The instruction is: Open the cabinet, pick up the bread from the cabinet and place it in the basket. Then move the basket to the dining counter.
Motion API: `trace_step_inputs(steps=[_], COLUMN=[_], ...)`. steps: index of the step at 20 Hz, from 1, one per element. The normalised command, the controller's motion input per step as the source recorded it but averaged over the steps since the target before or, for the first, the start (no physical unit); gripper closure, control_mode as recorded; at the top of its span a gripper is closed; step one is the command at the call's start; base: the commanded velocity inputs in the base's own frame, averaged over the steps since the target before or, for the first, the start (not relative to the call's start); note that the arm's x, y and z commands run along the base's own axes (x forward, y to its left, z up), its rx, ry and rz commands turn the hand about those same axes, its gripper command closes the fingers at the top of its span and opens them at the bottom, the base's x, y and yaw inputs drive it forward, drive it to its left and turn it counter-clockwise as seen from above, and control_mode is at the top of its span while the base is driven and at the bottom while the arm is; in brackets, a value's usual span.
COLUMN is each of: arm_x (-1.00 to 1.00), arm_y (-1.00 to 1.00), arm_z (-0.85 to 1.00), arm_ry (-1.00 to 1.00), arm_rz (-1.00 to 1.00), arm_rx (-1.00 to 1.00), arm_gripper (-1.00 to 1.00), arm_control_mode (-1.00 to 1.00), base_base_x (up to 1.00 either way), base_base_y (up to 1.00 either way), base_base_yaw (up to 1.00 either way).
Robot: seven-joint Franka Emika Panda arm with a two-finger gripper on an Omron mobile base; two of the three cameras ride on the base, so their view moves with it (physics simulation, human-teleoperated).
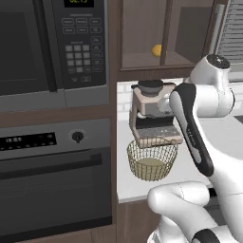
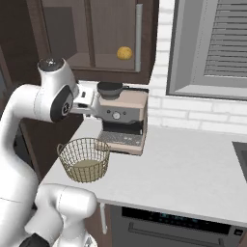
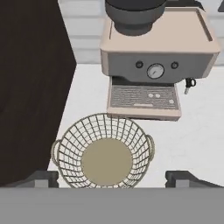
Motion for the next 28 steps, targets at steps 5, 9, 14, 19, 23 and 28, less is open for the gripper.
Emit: trace_step_inputs(steps=[5,9,14,19,23,28], arm_x=[-0.5,-0.34,-0.13,-0.03,0.0,0.04], arm_y=[-0.1,-0.25,-0.39,-0.66,-0.54,-0.25], arm_z=[0.54,0.64,0.76,0.56,0.42,0.26], arm_ry=[-0.5,-0.48,-0.35,-0.22,-0.23,-0.15], arm_rz=[0.0,-0.02,-0.03,-0.04,-0.07,-0.06], arm_rx=[0.0,0.0,0.0,0.01,0.0,0.0], arm_gripper=[-1.0,-1.0,-1.0,-1.0,-1.0,-1.0], arm_control_mode=[-1.0,-1.0,-1.0,-1.0,-1.0,-1.0], base_base_x=[0.0,0.0,0.0,0.0,0.0,0.0], base_base_y=[0.0,0.0,0.0,0.0,0.0,0.0], base_base_yaw=[0.0,0.0,0.0,0.0,0.0,0.0])
